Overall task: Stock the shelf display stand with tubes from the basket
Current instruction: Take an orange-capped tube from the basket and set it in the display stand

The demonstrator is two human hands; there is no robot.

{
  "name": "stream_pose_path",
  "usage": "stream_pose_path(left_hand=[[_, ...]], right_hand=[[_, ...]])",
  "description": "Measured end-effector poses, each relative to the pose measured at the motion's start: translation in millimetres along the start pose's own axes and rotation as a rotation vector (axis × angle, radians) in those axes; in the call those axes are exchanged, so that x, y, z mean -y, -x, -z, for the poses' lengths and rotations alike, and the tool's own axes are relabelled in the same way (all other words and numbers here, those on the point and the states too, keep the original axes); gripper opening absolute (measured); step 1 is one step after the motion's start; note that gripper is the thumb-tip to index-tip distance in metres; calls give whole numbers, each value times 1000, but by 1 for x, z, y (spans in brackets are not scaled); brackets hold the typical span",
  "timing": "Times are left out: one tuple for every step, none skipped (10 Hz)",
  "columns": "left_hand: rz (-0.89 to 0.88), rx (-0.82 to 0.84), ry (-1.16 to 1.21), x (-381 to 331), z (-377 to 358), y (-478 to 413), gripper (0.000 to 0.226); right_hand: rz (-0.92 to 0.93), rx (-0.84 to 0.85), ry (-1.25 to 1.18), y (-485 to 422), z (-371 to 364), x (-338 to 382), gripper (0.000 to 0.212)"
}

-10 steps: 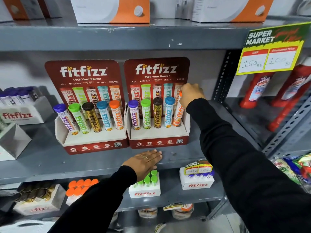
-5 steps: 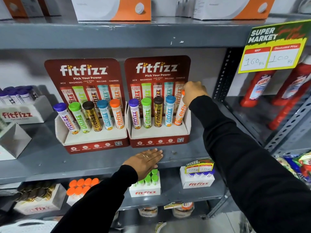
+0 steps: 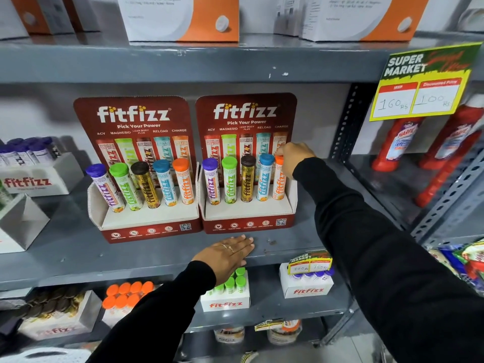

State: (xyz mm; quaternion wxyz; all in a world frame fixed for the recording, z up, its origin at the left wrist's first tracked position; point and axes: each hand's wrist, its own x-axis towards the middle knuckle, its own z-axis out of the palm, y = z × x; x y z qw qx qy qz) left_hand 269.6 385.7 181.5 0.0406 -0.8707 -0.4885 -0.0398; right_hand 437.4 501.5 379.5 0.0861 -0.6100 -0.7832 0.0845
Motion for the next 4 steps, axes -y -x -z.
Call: stream_pose_path(left_hand=[[61, 82, 19, 1, -1, 0, 49], [64, 104, 28, -2, 3, -1, 50], [105, 155, 5, -8, 7, -2, 51], [134, -13, -70, -14, 10, 5, 62]], right_hand=[[14, 19, 20, 2, 2, -1, 38], [58, -24, 11, 12, -5, -1, 38], [140, -168, 36, 20, -12, -2, 47], [267, -271, 121, 42, -31, 0, 58]])
